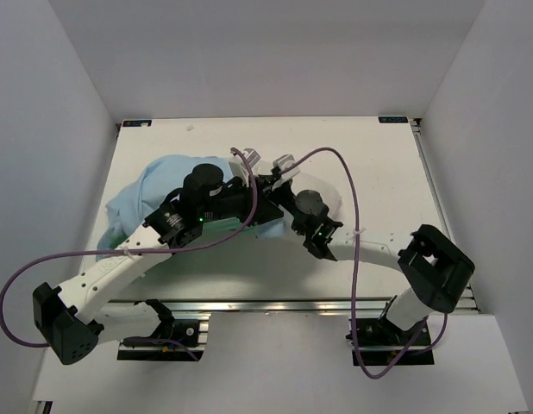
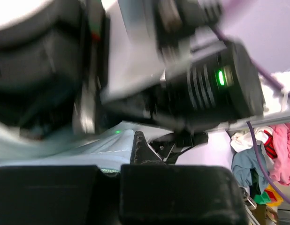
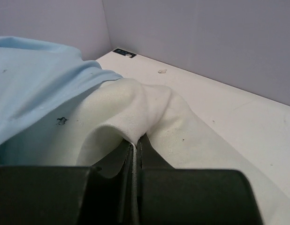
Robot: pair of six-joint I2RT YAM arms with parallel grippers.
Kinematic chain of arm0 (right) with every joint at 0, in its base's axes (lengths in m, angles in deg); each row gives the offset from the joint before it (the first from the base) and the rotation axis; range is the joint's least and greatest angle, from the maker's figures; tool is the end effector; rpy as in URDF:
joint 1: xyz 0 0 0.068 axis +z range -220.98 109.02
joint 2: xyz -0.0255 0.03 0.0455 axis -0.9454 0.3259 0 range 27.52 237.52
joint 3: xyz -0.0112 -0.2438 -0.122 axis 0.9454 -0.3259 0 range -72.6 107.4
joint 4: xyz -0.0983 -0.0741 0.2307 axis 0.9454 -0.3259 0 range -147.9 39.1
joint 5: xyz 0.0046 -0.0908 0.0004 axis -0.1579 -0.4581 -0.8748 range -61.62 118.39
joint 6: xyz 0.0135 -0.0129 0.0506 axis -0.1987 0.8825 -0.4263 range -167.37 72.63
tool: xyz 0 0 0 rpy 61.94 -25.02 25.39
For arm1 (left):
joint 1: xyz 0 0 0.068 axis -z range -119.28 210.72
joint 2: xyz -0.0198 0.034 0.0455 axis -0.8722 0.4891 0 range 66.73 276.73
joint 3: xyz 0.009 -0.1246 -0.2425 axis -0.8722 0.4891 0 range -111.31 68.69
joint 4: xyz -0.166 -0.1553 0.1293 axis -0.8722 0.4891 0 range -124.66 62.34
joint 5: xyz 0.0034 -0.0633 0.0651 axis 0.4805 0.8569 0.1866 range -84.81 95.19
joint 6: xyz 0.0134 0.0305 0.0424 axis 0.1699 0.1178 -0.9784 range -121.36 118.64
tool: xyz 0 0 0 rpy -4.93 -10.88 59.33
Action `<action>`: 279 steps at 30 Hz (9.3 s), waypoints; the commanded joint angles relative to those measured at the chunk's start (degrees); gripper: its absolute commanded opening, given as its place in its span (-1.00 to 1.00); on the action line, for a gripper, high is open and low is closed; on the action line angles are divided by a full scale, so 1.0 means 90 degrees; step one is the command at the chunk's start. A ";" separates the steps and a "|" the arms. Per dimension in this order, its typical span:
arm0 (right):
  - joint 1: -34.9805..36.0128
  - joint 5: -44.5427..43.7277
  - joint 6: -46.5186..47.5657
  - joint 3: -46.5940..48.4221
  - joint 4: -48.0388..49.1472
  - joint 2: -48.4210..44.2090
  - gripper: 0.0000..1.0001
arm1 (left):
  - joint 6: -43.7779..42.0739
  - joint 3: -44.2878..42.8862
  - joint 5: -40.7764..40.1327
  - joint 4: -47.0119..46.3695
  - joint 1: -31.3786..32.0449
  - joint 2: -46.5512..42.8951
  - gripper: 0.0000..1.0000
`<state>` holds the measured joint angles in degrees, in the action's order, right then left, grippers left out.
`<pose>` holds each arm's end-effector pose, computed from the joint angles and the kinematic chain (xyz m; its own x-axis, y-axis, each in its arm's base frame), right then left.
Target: Put the pillow into the pillowcase
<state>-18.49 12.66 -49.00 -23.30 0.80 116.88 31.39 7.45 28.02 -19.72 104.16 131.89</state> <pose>0.2205 0.2711 0.2876 0.1057 0.1826 -0.9775 -0.6051 0.7919 0.0825 0.1783 -0.1879 0.3616 -0.6846 -0.0386 -0.7279 0.6301 0.4707 -0.6175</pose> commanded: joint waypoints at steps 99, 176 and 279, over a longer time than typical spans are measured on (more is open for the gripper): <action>-0.3137 0.1258 -0.0435 0.1619 -0.7131 -0.2508 0.79 | -0.1119 -0.4732 -0.3310 0.4553 -0.2239 0.5026 -0.06; -0.0764 0.4638 0.0699 0.2257 -0.6643 -0.0251 -1.00 | -0.2838 -0.3674 -0.5005 0.4237 -0.1157 0.1722 0.93; -0.2122 0.1767 -0.3785 0.4036 -0.3245 0.1029 -1.00 | -0.0348 -0.2903 0.0728 -0.0696 0.0818 0.1607 -1.00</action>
<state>-38.82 37.49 -82.92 9.38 -31.64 126.76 23.65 -17.07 17.71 -23.50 106.91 148.96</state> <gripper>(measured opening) 0.049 0.016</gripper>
